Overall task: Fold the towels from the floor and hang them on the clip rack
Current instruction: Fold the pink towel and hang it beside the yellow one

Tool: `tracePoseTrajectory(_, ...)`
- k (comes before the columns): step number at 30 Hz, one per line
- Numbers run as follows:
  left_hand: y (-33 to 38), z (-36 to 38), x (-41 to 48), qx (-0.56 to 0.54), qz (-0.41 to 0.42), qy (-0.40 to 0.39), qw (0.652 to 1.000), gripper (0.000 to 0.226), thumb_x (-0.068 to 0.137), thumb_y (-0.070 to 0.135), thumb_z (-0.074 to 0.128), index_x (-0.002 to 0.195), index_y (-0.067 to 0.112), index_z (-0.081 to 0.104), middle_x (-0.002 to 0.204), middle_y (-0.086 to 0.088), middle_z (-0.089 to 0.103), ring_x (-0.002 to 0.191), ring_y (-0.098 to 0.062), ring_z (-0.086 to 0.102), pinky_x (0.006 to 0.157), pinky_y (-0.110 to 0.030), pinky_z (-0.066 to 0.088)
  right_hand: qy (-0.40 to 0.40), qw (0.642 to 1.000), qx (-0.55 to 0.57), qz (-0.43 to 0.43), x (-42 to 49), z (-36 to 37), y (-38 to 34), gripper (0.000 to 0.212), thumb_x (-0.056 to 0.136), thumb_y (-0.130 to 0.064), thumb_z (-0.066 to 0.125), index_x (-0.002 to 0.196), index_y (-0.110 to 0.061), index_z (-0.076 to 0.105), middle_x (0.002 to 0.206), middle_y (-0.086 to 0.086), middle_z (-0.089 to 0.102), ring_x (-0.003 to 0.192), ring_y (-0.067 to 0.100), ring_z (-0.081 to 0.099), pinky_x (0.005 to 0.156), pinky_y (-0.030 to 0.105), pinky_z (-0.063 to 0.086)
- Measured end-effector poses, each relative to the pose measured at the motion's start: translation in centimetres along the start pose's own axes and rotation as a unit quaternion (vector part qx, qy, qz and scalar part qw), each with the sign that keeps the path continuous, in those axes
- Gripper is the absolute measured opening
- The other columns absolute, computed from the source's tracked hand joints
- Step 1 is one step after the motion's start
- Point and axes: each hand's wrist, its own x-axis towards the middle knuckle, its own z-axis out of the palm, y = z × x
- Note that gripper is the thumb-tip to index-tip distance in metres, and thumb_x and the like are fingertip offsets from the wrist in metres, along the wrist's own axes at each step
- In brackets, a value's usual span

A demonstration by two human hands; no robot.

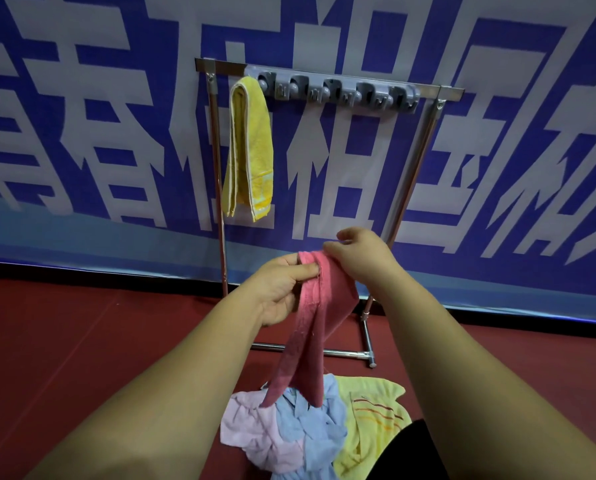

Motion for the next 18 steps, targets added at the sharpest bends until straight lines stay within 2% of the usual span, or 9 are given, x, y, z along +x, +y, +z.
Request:
tracePoseTrajectory(2,-0.2,0.3,0.3,-0.044,0.002,0.034,0.998,0.026,0.104,-0.001,0.061,0.128,0.001,0.071,0.107,-0.022,0.079,0.089,-0.029,0.079,0.082,-0.039,0.067,0.015,0.998,-0.056,-0.026,-0.4,0.3,0.2,0.049,0.095,-0.044,0.070,0.139,-0.022,0.064,0.140,0.007,0.064,0.124,0.026,0.063,0.105,0.042,0.052)
tracePoseTrajectory(4,-0.6,0.5,0.5,-0.069,0.003,0.062,0.996,0.023,0.104,0.001,0.063,0.125,0.002,0.072,0.098,-0.020,0.080,0.082,-0.028,0.079,0.074,-0.036,0.067,0.026,0.995,-0.084,-0.053,-0.8,0.8,0.4,0.041,0.094,-0.047,0.069,0.129,-0.026,0.068,0.127,0.006,0.068,0.114,0.025,0.066,0.091,0.036,0.053)
tracePoseTrajectory(6,-0.9,0.5,0.7,-0.067,0.003,0.081,0.994,0.017,0.103,0.002,0.065,0.116,0.004,0.075,0.090,-0.017,0.081,0.074,-0.025,0.080,0.066,-0.032,0.066,0.002,0.993,-0.100,-0.067,-1.6,1.2,0.5,0.041,0.093,-0.050,0.068,0.124,-0.025,0.070,0.114,0.001,0.072,0.104,0.021,0.067,0.078,0.030,0.047)
tracePoseTrajectory(9,-1.2,0.7,0.8,-0.081,-0.001,0.097,0.992,0.016,0.107,0.005,0.059,0.109,0.008,0.074,0.082,-0.011,0.082,0.064,-0.018,0.079,0.052,-0.026,0.060,-0.030,0.986,-0.138,-0.090,-2.5,2.1,0.8,0.047,0.094,-0.048,0.068,0.133,-0.022,0.065,0.117,0.001,0.073,0.110,0.022,0.067,0.079,0.029,0.045)
tracePoseTrajectory(12,-1.2,0.9,0.8,-0.070,0.008,0.108,0.992,0.025,0.107,0.004,0.054,0.123,0.007,0.072,0.082,-0.009,0.081,0.064,-0.016,0.077,0.051,-0.024,0.057,-0.010,0.983,-0.150,-0.108,-2.7,2.9,1.3,0.043,0.097,-0.034,0.063,0.136,-0.019,0.058,0.120,0.009,0.070,0.113,0.030,0.065,0.082,0.035,0.049)
tracePoseTrajectory(15,-1.3,0.6,0.9,-0.043,0.033,0.100,0.993,0.032,0.106,0.003,0.055,0.132,0.011,0.071,0.096,-0.007,0.083,0.077,-0.014,0.078,0.063,-0.025,0.058,0.012,0.984,-0.135,-0.119,-2.8,3.5,1.6,0.048,0.097,-0.022,0.057,0.145,-0.018,0.051,0.122,0.011,0.070,0.114,0.033,0.064,0.080,0.036,0.047)
tracePoseTrajectory(18,-1.1,0.4,0.7,-0.048,0.059,0.083,0.994,0.032,0.105,-0.002,0.057,0.133,0.009,0.071,0.103,-0.009,0.083,0.083,-0.016,0.081,0.065,-0.026,0.062,0.044,0.984,-0.121,-0.125,-3.0,3.9,1.7,0.048,0.096,-0.015,0.056,0.143,-0.019,0.046,0.104,0.008,0.067,0.098,0.034,0.066,0.068,0.037,0.044)
